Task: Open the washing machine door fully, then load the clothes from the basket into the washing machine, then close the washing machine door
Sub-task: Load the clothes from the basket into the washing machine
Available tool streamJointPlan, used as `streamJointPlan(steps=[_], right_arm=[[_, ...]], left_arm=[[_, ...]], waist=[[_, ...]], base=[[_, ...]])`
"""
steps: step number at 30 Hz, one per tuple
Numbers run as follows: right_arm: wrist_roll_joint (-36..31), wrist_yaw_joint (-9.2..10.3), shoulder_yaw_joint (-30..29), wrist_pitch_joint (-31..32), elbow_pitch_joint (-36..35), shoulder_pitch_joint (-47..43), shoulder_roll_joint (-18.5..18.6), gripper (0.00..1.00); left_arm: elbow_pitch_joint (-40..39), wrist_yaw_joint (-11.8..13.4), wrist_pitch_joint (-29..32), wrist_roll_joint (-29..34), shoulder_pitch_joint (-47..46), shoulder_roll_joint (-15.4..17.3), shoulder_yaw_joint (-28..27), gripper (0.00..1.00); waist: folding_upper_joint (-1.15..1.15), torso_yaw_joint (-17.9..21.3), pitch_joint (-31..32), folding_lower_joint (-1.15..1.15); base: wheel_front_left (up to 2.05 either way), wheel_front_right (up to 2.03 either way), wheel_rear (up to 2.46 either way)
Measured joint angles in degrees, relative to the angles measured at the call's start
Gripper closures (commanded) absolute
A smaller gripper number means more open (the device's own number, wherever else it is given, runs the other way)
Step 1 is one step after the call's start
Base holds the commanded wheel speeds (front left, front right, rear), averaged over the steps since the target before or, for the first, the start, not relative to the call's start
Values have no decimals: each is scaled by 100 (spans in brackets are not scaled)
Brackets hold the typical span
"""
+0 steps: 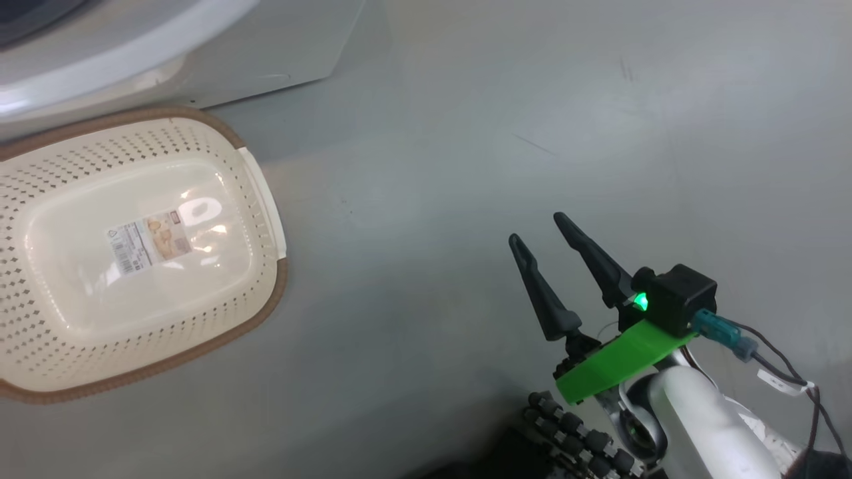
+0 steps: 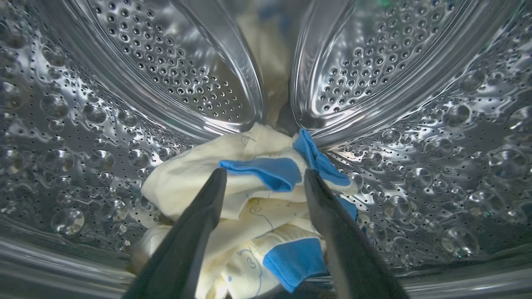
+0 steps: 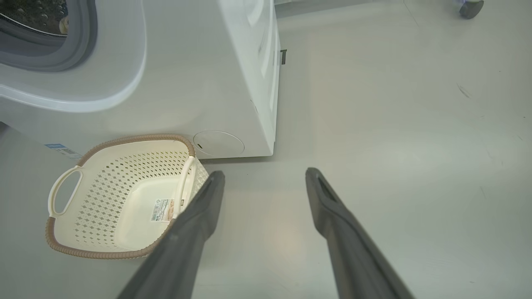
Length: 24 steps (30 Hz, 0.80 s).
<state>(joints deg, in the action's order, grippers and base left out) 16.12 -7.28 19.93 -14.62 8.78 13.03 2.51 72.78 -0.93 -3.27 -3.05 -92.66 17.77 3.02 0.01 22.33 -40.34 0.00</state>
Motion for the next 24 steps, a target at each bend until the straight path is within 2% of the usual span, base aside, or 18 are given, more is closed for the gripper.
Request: streamJointPlan(steps=[12, 24], right_arm=[[-2, 0, -80, 0, 77, 12, 0, 0], [-63, 0, -242, 0, 160, 8, 1, 0]], left_arm=[[125, 45, -347, -266, 561, -318, -35, 0], [160, -114, -790, -565, 1185, -584, -74, 0]], waist=[[0, -246, 440, 0], [0, -509, 963, 0]], base=[[0, 0, 0], [0, 0, 0]])
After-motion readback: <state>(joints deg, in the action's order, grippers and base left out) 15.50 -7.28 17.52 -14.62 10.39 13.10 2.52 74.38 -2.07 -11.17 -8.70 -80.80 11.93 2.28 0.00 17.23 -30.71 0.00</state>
